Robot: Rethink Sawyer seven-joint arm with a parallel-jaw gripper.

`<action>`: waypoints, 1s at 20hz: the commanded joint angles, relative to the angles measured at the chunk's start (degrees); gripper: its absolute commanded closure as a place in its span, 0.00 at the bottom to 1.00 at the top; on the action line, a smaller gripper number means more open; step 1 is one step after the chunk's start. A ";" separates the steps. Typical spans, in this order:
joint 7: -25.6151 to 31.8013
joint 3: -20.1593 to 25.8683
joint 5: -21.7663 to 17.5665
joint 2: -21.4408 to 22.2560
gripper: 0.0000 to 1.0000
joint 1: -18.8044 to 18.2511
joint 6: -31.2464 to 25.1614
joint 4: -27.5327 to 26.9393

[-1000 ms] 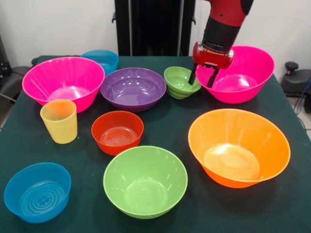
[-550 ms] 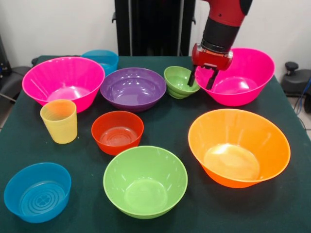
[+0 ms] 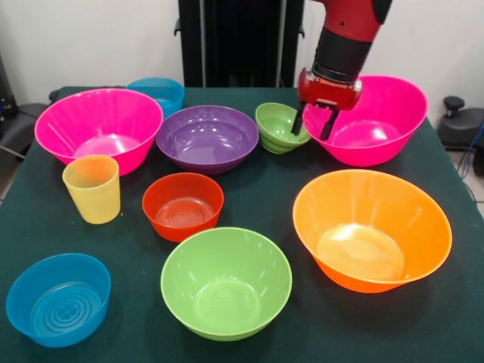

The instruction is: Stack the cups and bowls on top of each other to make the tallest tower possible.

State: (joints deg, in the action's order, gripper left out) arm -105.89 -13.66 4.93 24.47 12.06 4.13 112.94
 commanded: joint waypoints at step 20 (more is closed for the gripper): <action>-8.43 9.42 -2.51 -3.47 0.00 -8.49 2.72 -1.79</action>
State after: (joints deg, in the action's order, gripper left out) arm -105.89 -10.15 3.84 25.14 5.64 4.17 113.22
